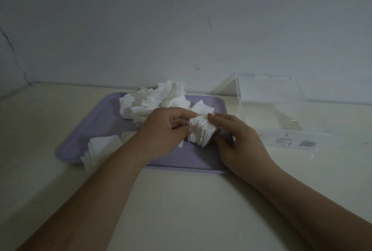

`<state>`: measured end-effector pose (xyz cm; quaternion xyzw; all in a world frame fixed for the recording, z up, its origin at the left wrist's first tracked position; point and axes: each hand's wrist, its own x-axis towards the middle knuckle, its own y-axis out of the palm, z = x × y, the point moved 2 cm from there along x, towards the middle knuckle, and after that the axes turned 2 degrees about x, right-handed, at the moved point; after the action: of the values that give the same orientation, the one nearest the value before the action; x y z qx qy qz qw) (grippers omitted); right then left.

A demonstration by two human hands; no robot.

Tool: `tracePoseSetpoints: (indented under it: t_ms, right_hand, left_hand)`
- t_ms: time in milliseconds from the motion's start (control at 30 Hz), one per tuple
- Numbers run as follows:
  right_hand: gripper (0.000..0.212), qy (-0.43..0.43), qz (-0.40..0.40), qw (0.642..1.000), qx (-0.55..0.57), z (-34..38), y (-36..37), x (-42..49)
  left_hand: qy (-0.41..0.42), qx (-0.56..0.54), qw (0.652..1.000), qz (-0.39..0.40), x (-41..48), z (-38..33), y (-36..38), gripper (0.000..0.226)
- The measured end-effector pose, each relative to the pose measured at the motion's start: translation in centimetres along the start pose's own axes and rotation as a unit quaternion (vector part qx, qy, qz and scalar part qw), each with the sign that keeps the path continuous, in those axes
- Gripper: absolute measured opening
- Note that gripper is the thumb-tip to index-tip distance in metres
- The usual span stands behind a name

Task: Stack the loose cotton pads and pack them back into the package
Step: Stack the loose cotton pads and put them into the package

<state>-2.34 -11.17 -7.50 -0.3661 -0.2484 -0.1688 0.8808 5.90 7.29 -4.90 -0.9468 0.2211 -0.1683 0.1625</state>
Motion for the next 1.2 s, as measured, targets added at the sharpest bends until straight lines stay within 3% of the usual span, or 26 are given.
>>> tracePoseSetpoints:
  t_ms: [167,367,467,567,733,867,1033,1133,1200]
  right_hand:
    - [0.044,0.013,0.003,1.0,0.005,0.3,-0.1,0.0]
    - [0.057,0.084,0.013,0.996,0.016,0.4,-0.3,0.1]
    - [0.067,0.114,0.031,0.993,0.019,0.5,-0.2,0.0]
    - [0.061,0.109,0.034,0.993,0.032,0.7,-0.2,0.0]
    - [0.058,0.117,0.047,0.992,0.023,1.0,-0.3,0.0]
    - [0.064,0.131,0.097,0.986,0.038,1.5,-0.3,-0.2]
    - [0.072,0.112,0.151,0.982,0.02,1.7,0.0,-0.2]
    - [0.065,0.111,0.109,0.986,0.063,2.4,-0.7,0.1]
    - [0.06,0.114,0.062,0.98,0.153,2.8,-1.5,0.6]
  left_hand:
    - [0.012,0.085,0.991,-0.102,0.3,0.8,-0.5,0.031]
    - [0.003,0.012,0.996,0.086,-0.1,0.5,0.6,0.036]
    - [0.006,0.015,0.998,0.069,-0.3,0.0,0.7,0.043]
    - [0.0,-0.001,0.998,0.06,-0.4,-0.3,0.3,0.042]
    - [0.024,0.191,0.981,0.039,-0.5,-1.3,-0.1,0.034]
    - [-0.001,0.165,0.983,0.077,-0.7,-1.5,1.4,0.022]
    - [0.028,0.16,0.985,0.062,-1.4,-1.4,2.8,0.007]
    - [0.023,0.118,0.991,0.059,-1.0,-1.4,2.3,0.018]
    - [-0.004,0.049,0.998,0.05,-0.7,-1.8,1.4,0.027]
